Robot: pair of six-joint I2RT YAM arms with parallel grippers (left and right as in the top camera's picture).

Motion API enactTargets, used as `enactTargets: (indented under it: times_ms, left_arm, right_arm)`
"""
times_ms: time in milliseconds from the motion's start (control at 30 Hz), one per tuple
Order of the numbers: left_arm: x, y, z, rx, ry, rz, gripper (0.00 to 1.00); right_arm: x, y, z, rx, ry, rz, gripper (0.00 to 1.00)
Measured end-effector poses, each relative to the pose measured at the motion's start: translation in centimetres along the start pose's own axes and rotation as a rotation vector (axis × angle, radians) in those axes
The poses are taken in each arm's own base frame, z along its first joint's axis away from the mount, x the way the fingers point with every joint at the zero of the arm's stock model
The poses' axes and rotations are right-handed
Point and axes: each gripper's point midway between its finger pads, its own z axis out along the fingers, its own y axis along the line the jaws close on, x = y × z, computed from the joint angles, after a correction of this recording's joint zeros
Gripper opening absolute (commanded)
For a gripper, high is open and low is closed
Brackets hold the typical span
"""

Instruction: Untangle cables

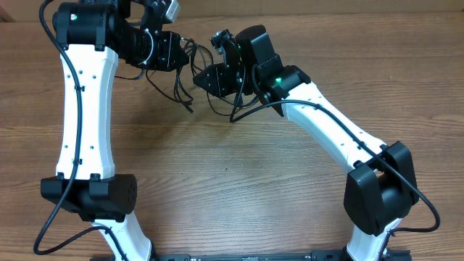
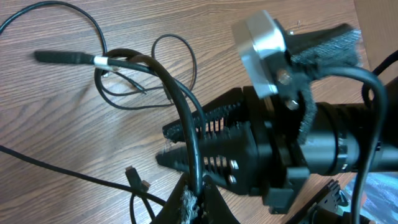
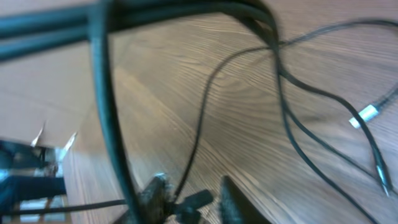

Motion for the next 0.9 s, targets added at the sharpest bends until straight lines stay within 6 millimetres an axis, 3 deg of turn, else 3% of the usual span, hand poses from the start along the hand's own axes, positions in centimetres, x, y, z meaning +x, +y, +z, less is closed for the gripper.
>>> enactTargets:
  times_ms: [67,133,200,233,267,333,400,500,633,733,800,833,867,900]
  left_arm:
    - [-0.1,0.0,0.0,0.000,-0.002,0.001,0.04]
    - [-0.2,0.1,-0.1,-0.002,-0.009,0.003,0.04]
    - [-0.3,0.4,-0.3,-0.003,-0.016,-0.003,0.04]
    - [-0.4,0.7,-0.4,-0.004,-0.019,-0.008,0.04]
    - [-0.5,1.2,-0.7,-0.009,-0.028,-0.020,0.04]
    - [-0.6,2.1,-1.2,-0.018,-0.039,-0.037,0.04]
    - [-0.7,3.2,-1.8,-0.029,-0.053,-0.056,0.04]
    - [-1.0,3.5,-2.5,0.001,-0.078,-0.029,0.04]
    - [-1.9,1.4,-2.8,0.128,-0.125,0.057,0.04]
    - [-2.2,-0.6,-3.3,0.241,-0.156,0.136,0.04]
    - [-2.5,-2.2,-4.0,0.316,-0.188,0.207,0.04]
    - [-2.7,-3.1,-4.6,0.357,-0.215,0.257,0.04]
    - [-2.9,-3.6,-4.9,0.376,-0.231,0.283,0.04]
    - [-3.1,-4.4,-5.5,0.403,-0.255,0.325,0.04]
  right_arm:
    - [1.3,-2.2,-0.2,0.110,0.040,0.063,0.04]
    - [2.9,-4.8,-1.0,0.246,0.083,0.167,0.04]
    - [4.9,-9.0,-3.0,0.443,0.125,0.292,0.04]
    - [5.6,-10.5,-4.1,0.521,0.137,0.339,0.04]
    - [6.7,-13.6,-6.5,0.661,0.152,0.413,0.04]
    - [7.5,-16.5,-9.3,0.775,0.157,0.484,0.04]
    - [8.4,-20.2,-13.5,0.902,0.161,0.580,0.04]
    - [8.6,-22.3,-15.8,0.927,0.162,0.630,0.04]
    - [8.8,-23.2,-17.2,0.823,0.210,0.615,0.27]
    - [8.0,-22.0,-17.9,0.671,0.254,0.590,0.42]
    - [6.0,-20.4,-18.7,0.547,0.243,0.547,0.56]
    - [3.9,-18.7,-19.4,0.447,0.212,0.506,0.62]
    - [3.2,-18.1,-19.6,0.415,0.199,0.485,0.65]
    - [0.7,-16.2,-20.4,0.323,0.149,0.418,0.67]
